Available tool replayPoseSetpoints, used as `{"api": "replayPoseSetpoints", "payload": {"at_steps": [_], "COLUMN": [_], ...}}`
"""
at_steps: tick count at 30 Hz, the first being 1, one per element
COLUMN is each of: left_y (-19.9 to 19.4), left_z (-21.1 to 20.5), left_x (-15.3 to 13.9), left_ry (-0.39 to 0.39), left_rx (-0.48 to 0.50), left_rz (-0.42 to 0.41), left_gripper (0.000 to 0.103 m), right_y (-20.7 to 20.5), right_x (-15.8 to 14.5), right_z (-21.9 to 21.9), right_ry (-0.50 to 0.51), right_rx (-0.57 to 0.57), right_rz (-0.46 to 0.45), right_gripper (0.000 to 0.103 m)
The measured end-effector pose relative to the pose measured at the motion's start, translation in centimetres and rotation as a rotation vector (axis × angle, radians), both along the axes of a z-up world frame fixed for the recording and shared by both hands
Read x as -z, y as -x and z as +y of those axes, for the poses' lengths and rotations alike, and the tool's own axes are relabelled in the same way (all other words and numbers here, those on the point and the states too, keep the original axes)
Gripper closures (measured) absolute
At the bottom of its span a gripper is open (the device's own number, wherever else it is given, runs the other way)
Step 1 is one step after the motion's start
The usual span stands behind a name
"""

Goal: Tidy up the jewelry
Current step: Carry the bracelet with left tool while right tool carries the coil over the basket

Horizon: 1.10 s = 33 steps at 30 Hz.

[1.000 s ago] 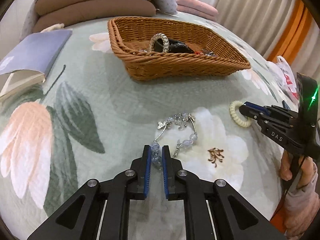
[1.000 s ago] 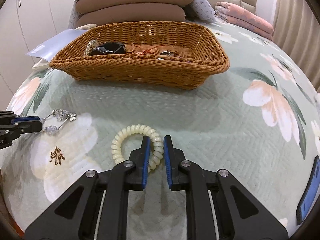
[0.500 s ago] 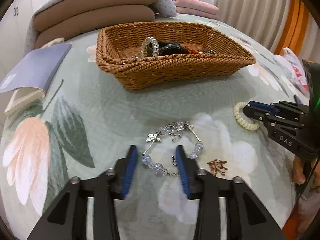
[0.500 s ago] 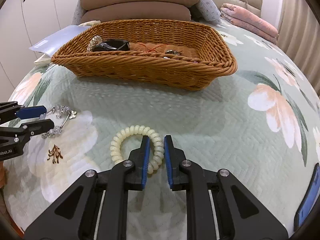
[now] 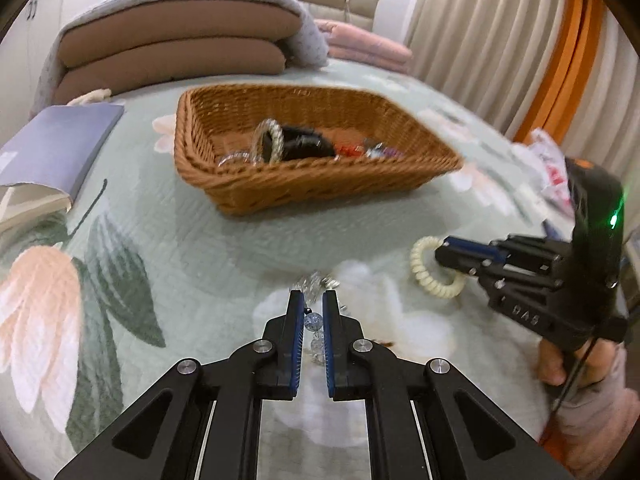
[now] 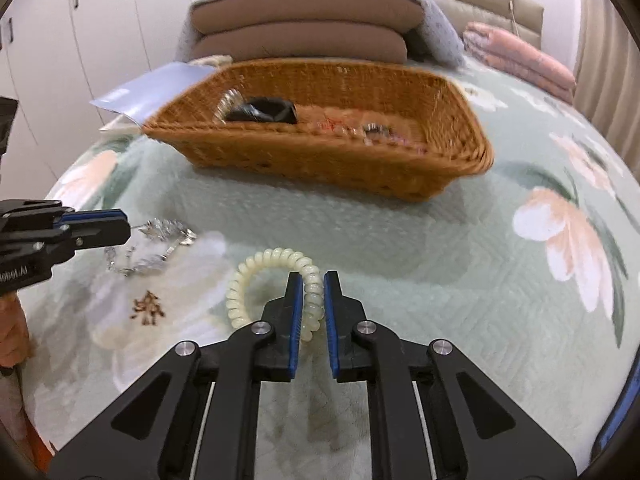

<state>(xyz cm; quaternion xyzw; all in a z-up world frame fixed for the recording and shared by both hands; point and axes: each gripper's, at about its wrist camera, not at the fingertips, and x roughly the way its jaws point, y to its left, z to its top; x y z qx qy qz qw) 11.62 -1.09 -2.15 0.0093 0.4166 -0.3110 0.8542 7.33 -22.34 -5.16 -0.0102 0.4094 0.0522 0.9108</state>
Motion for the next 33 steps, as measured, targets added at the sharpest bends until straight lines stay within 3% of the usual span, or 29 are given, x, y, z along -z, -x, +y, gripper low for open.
{"api": "replayPoseSetpoints", "payload": {"at_steps": [5, 11, 23, 33], "left_y": [0.9, 1.6, 1.5, -3.3], "left_z": [1.3, 1.8, 0.4, -2.4], "left_x": [-2.0, -3.2, -7.2, -12.5], "left_ry": [0.114, 0.169, 0.19, 0.203], "left_rx": [0.021, 0.032, 0.07, 0.045], "left_rz": [-0.027, -0.036, -0.102, -0.199], "left_gripper": [0.094, 0.094, 0.094, 0.094], "right_y": [1.2, 1.6, 2.2, -3.1], "right_x": [-1.8, -2.9, -6.2, -11.0], "right_z": [0.2, -0.3, -1.2, -3.7], "right_ry": [-0.03, -0.055, -0.094, -0.078], "right_rx": [-0.017, -0.013, 0.009, 0.077], "right_rz": [-0.055, -0.079, -0.147, -0.208], "right_gripper": [0.094, 0.093, 0.093, 0.093]}}
